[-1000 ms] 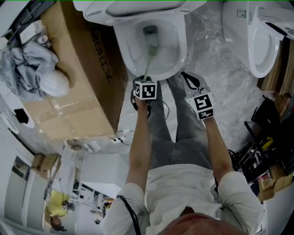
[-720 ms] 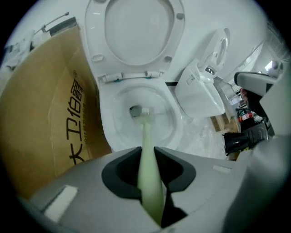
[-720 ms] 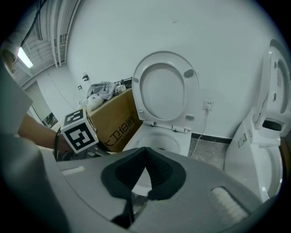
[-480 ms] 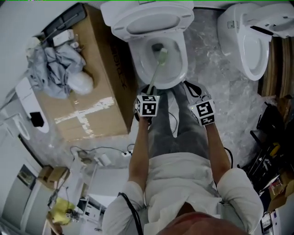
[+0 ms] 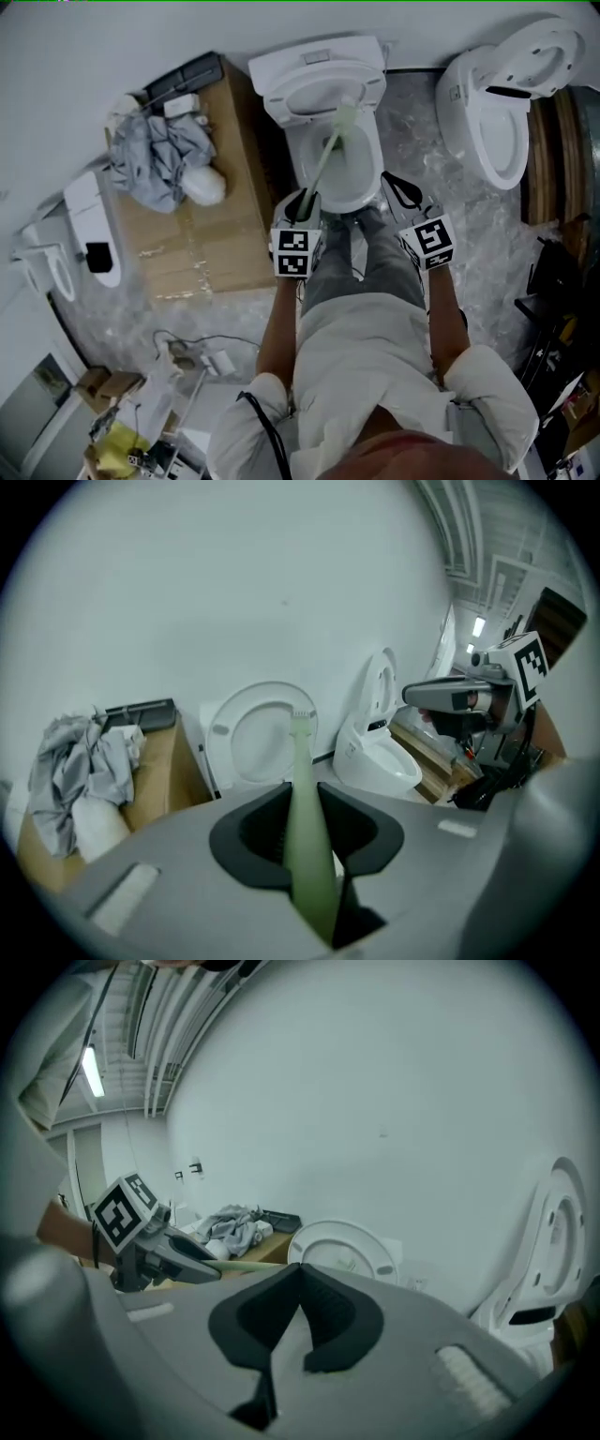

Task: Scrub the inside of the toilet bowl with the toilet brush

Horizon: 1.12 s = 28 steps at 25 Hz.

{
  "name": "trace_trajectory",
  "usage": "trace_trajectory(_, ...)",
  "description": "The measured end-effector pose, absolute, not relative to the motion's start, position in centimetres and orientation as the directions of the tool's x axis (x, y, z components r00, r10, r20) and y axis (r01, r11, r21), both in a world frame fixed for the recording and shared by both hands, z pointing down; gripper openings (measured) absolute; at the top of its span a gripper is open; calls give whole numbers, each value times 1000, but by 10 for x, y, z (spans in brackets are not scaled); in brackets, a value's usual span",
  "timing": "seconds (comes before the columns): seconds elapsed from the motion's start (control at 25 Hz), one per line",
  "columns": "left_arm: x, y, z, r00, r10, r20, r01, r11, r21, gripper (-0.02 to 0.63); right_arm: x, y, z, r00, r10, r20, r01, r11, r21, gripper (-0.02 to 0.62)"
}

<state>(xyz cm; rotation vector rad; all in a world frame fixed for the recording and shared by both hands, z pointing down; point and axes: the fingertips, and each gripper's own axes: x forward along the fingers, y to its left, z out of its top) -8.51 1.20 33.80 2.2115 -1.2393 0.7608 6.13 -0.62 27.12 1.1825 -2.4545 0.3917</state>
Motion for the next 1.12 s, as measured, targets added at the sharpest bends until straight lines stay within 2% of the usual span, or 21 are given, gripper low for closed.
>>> trace_trajectory(0.28, -89, 3, 226, 474, -731, 491, -864, -494, 99, 104, 54, 0, 183, -608, -719, 337, -765, 643, -9, 2)
trace_trajectory(0.6, -90, 2, 139, 532, -782, 326, -843, -524, 120, 104, 44, 8, 91, -638, -747, 187, -741, 662, 112, -2)
trace_trajectory(0.72, -92, 4, 109, 537, -800, 267, -841, -529, 108, 104, 48, 12, 77, -615, -766, 184, -759, 639, 124, -2)
trace_trajectory(0.88, -93, 3, 84, 541, -811, 224, -839, -538, 79, 104, 43, 11, 58, -620, -772, 143, -747, 636, 194, -2)
trace_trajectory(1.12, -90, 4, 69, 534, -820, 205, -843, -535, 58, 105, 42, 13, 48, -629, -766, 132, -741, 642, 198, -2)
